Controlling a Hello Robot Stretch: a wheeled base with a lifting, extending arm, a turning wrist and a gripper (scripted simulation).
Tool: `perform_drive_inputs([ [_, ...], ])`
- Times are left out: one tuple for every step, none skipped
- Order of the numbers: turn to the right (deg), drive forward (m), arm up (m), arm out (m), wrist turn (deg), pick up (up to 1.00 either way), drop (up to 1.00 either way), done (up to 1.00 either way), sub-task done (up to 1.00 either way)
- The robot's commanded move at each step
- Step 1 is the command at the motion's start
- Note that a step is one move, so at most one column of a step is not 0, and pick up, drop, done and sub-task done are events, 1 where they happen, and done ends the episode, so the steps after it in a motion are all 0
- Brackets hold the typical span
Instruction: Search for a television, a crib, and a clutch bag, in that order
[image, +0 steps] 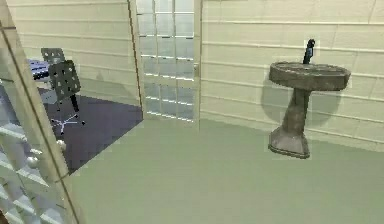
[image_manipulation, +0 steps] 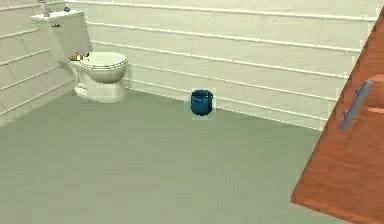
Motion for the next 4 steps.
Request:
perform_drive_inputs([
  [0.0, 0.80, 0.00, 0.00, 0.0, 0.00, 0.00, 0.00, 0.00],
  [-9.0, 0.00, 0.00, 0.00, 0.0, 0.00, 0.00, 0.00, 0.00],
  [0.0, 0.55, 0.00, 0.00, 0.0, 0.00, 0.00, 0.00, 0.00],
  [-45.0, 0.00, 0.00, 0.00, 0.0, 0.00, 0.00, 0.00, 0.00],
])
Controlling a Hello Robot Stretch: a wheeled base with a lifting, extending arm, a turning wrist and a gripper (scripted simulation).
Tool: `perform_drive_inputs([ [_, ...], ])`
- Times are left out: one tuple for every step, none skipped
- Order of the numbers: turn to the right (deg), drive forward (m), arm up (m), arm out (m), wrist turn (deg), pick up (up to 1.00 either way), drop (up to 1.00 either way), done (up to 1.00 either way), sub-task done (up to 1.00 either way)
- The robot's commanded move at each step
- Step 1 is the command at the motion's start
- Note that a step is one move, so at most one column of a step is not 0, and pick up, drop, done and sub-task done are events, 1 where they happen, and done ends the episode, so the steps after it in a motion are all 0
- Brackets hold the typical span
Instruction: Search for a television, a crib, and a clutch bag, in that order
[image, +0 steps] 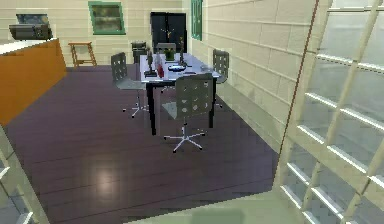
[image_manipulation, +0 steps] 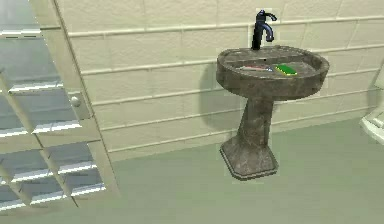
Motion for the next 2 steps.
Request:
perform_drive_inputs([
  [-18.0, 0.00, 0.00, 0.00, 0.0, 0.00, 0.00, 0.00, 0.00],
  [-3.0, 0.00, 0.00, 0.00, 0.0, 0.00, 0.00, 0.00, 0.00],
])
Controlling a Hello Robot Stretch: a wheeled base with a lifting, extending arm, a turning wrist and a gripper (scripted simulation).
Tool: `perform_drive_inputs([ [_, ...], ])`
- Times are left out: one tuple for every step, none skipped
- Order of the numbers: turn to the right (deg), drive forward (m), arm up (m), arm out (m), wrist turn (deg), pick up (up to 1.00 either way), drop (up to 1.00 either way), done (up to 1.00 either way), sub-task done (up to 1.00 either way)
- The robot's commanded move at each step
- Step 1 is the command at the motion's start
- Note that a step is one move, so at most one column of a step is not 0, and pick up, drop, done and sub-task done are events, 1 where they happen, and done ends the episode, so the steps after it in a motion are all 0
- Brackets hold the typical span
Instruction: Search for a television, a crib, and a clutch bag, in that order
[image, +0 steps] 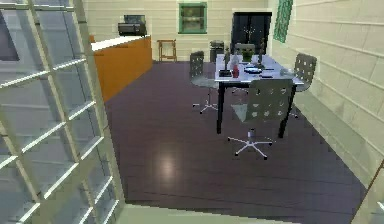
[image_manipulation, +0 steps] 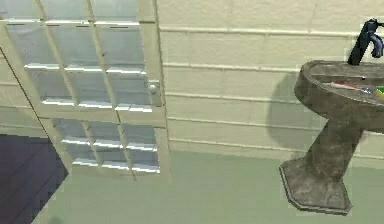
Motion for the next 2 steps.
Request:
perform_drive_inputs([
  [0.0, 1.00, 0.00, 0.00, 0.0, 0.00, 0.00, 0.00, 0.00],
  [3.0, 0.00, 0.00, 0.00, 0.0, 0.00, 0.00, 0.00, 0.00],
])
